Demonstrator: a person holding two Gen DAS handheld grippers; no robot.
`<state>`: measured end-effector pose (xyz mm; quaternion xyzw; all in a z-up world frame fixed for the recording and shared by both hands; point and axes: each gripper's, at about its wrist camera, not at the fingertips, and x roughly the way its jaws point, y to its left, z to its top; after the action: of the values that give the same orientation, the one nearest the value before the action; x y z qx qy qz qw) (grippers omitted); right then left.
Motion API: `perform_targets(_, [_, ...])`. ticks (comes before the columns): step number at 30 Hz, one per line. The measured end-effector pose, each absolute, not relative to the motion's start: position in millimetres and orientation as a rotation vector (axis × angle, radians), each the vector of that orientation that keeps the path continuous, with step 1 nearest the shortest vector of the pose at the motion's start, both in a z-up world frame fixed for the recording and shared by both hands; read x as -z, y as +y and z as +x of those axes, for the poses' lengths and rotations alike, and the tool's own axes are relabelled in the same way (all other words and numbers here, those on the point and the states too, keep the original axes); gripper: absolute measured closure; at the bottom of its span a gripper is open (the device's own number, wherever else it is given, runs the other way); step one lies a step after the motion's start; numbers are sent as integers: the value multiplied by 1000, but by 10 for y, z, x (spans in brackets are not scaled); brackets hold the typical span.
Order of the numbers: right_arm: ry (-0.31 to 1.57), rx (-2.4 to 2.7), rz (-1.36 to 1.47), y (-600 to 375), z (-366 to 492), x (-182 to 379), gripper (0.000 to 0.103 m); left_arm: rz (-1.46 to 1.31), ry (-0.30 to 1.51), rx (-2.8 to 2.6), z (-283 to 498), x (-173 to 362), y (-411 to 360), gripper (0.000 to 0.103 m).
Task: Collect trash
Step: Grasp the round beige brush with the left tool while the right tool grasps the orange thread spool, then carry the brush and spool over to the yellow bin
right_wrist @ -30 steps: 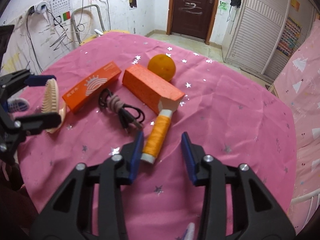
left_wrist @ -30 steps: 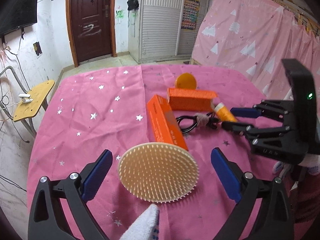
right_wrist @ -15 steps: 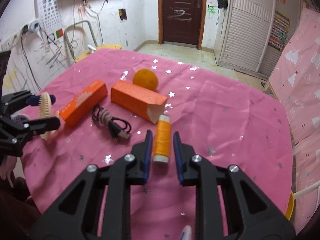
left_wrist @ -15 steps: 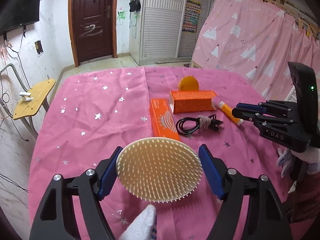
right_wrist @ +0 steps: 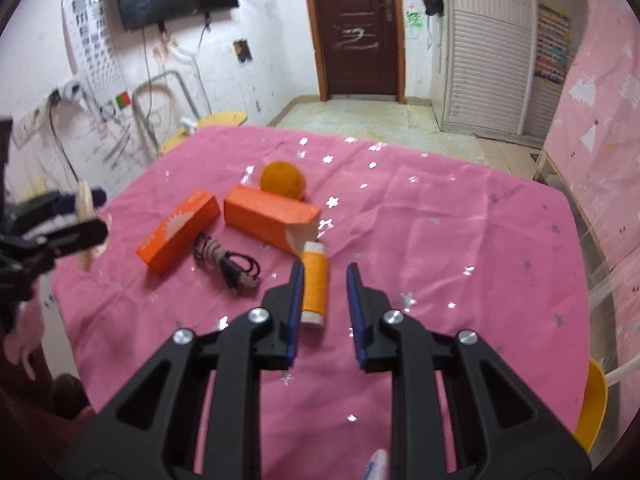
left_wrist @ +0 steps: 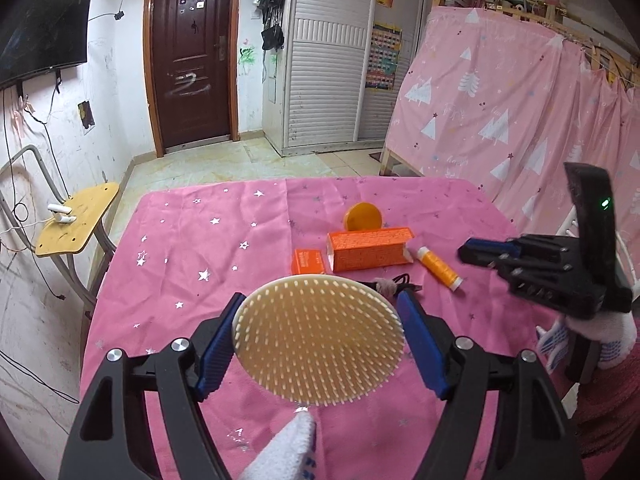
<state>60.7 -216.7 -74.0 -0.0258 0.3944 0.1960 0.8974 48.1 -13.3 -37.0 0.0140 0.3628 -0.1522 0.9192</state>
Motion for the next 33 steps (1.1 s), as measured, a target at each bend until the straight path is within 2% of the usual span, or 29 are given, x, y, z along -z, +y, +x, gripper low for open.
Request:
perform_targets(15, [911,-405,-217,-1783,851,957,83,0,759,306,547,454,-17,35])
perform_targets(16, [908,-404,-232,-1769,845,960,83,-2,760,307,553,462,-7,35])
perform_targets(17, [906,-405,-240,-1763,844,963,88,-4,760,307,558,467,1,35])
perform_targets(23, [864,-370,-228,-1788,795,924,88,-10,755,301,528,486,35,35])
perform_targets(33, [737,-349,-110,-2187,564,552,88,17,716,304,480,305,-155,35])
